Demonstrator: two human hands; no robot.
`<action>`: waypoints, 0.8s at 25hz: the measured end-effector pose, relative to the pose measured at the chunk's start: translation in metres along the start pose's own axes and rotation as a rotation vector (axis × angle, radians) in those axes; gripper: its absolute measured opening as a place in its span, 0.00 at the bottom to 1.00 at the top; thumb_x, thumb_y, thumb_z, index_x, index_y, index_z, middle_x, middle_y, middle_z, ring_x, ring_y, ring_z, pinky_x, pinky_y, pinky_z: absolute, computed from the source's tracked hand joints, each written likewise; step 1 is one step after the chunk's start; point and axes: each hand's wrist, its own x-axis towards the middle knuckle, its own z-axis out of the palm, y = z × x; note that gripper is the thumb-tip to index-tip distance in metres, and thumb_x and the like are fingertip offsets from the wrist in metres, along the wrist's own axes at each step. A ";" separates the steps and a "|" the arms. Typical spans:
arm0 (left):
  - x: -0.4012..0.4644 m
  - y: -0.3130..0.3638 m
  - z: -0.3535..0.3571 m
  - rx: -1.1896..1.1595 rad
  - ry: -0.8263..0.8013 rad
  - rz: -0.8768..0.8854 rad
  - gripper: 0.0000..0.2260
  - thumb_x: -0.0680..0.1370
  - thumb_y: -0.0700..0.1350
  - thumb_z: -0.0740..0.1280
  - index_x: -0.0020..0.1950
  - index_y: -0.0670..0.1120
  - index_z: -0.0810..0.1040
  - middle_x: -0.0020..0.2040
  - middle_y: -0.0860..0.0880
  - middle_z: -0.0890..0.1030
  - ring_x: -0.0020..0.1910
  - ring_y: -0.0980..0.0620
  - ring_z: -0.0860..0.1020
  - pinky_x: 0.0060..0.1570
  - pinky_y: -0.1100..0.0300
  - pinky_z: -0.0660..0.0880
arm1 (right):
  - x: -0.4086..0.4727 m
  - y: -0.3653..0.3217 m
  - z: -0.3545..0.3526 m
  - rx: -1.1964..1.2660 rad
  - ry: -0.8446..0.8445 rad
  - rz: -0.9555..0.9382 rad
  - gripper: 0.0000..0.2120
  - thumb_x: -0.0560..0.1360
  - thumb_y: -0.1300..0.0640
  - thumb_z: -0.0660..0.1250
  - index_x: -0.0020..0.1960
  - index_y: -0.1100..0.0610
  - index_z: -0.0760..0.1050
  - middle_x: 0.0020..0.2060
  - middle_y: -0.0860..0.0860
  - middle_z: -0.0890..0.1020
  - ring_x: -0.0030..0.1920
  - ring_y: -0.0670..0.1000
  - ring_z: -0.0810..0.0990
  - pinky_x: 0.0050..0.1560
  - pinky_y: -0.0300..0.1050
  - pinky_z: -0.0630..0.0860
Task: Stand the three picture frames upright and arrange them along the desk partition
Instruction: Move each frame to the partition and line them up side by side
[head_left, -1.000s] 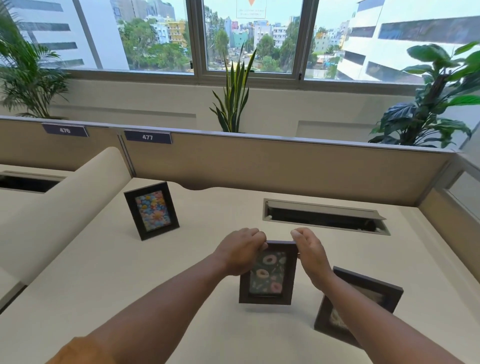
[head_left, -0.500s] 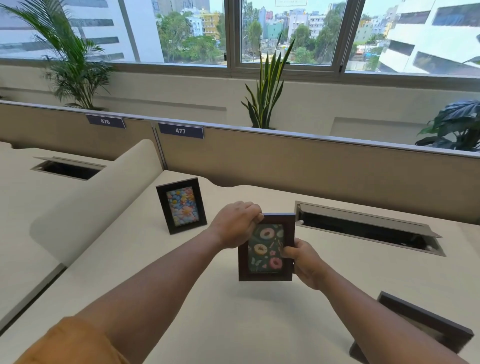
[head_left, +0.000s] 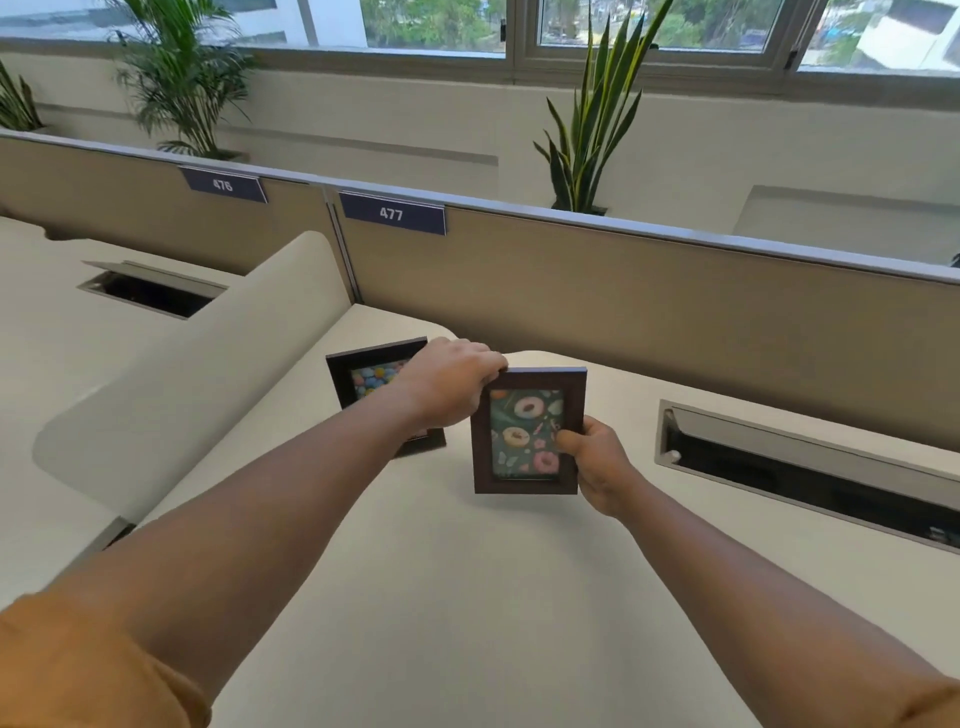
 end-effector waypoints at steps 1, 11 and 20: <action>0.009 -0.012 0.005 0.020 0.005 -0.008 0.12 0.81 0.39 0.60 0.59 0.49 0.80 0.54 0.49 0.83 0.54 0.45 0.80 0.54 0.50 0.71 | 0.017 0.001 0.006 0.004 -0.002 0.004 0.12 0.77 0.70 0.66 0.58 0.60 0.79 0.46 0.56 0.90 0.46 0.60 0.89 0.38 0.52 0.86; 0.048 -0.072 0.066 0.027 0.179 -0.183 0.16 0.79 0.37 0.62 0.63 0.50 0.80 0.54 0.52 0.84 0.57 0.45 0.78 0.62 0.50 0.63 | 0.115 0.014 0.034 0.048 -0.002 -0.003 0.13 0.76 0.70 0.67 0.58 0.60 0.81 0.49 0.60 0.89 0.48 0.63 0.89 0.42 0.58 0.86; 0.046 -0.083 0.076 0.019 0.193 -0.236 0.18 0.80 0.37 0.62 0.67 0.49 0.78 0.58 0.48 0.84 0.56 0.41 0.79 0.59 0.46 0.69 | 0.131 0.015 0.039 0.023 -0.041 -0.021 0.12 0.77 0.69 0.67 0.59 0.59 0.80 0.48 0.57 0.90 0.48 0.61 0.89 0.44 0.57 0.87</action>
